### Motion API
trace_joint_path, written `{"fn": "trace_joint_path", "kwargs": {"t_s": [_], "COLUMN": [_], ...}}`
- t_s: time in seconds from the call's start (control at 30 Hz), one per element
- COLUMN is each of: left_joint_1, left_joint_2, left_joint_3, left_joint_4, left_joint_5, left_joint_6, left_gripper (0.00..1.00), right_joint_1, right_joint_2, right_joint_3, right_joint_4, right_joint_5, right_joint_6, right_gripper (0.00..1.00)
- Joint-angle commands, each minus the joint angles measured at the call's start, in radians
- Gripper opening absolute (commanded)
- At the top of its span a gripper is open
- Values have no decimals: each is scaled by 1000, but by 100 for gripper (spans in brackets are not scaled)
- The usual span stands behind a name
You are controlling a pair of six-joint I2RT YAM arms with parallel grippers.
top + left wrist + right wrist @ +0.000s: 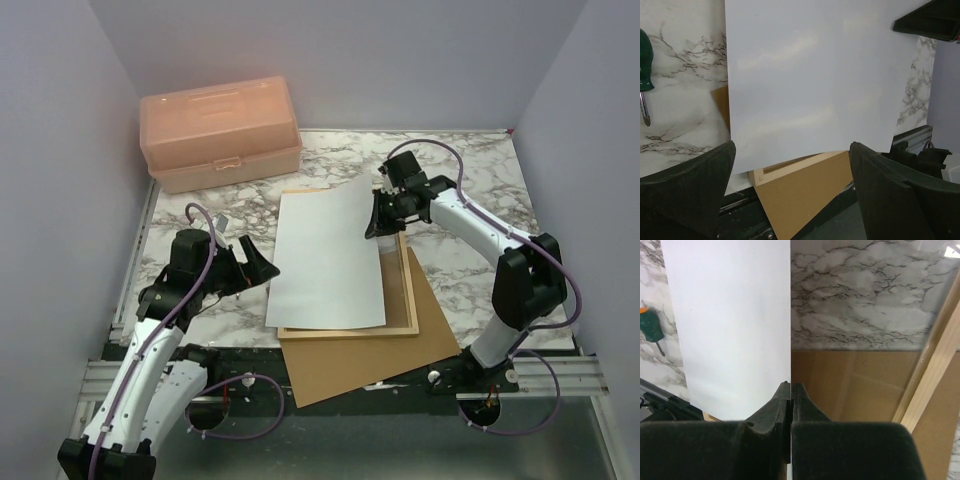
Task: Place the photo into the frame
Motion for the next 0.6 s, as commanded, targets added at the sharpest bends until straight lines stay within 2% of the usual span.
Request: {"fn": "trace_joint_path", "kwargs": {"t_s": [0.0,0.57], "left_joint_1": [4,4], "left_joint_2": [21,62], "left_joint_3": [-22,-78], "left_joint_4": [33,53], "left_joint_5": [53,76], "left_joint_6": [-5,15], "left_gripper": [98,99], "right_joint_1": [0,1], "right_joint_2": [24,82], "right_joint_3": [44,106], "right_joint_4": [-60,-136], "right_joint_5": [85,238], "right_joint_6": [-43,-127], "right_gripper": [1,0]}}
